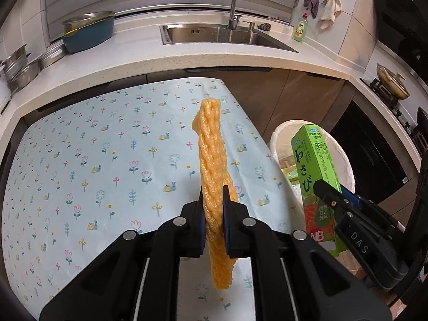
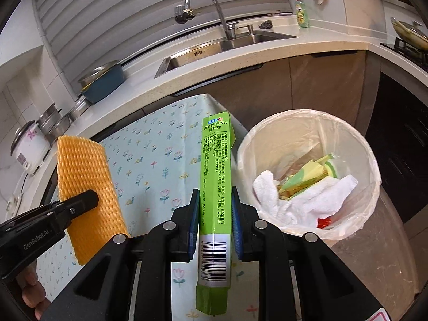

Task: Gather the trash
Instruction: 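Carry the wasabi box and orange sponge over the bin with both tools, then open the left tool to drop the sponge while the right tool drops the box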

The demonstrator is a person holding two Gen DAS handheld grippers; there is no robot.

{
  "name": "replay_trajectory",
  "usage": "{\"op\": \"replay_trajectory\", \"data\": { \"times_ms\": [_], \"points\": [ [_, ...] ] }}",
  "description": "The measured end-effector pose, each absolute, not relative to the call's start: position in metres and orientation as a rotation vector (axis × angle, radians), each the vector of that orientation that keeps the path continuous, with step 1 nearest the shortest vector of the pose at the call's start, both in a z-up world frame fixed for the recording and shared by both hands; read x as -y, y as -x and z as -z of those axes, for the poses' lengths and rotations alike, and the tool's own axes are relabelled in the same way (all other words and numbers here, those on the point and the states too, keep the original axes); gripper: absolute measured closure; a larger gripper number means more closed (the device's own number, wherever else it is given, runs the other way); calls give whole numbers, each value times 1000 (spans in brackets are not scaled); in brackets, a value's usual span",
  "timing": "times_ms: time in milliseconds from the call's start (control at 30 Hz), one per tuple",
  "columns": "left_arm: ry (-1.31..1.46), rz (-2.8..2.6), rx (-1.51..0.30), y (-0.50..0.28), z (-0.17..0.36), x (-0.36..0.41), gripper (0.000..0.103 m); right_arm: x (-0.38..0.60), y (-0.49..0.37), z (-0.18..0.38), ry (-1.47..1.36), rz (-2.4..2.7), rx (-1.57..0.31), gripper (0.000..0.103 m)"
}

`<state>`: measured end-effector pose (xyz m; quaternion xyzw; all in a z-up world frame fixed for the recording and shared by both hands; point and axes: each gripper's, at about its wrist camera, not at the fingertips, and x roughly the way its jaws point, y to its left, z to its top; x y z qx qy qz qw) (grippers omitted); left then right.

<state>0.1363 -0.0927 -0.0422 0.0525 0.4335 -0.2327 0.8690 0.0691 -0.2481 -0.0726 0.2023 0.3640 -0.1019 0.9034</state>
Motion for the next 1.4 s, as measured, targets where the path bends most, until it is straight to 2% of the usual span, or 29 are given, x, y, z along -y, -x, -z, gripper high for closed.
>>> {"op": "replay_trajectory", "data": {
  "times_ms": [500, 800, 833, 867, 900, 967, 1400],
  "points": [
    [-232, 693, -883, -120, 31, 221, 93, 351, -28, 68, -486, 363, -693, 82],
    [-249, 766, -888, -129, 34, 275, 92, 382, -23, 79, -514, 411, -694, 82],
    [-249, 769, -884, -130, 34, 278, 90, 384, -24, 80, -517, 414, -695, 82],
    [-247, 767, -886, -133, 34, 280, 77, 386, -26, 81, -520, 417, -697, 82],
    [-241, 763, -883, -134, 34, 282, 59, 387, -27, 82, -521, 417, -699, 82],
    [-223, 747, -865, -138, 31, 283, 50, 389, -31, 84, -521, 417, -700, 83],
    [-206, 656, -846, -158, 36, 260, 50, 379, -57, 86, -490, 377, -717, 82]
  ]
}}
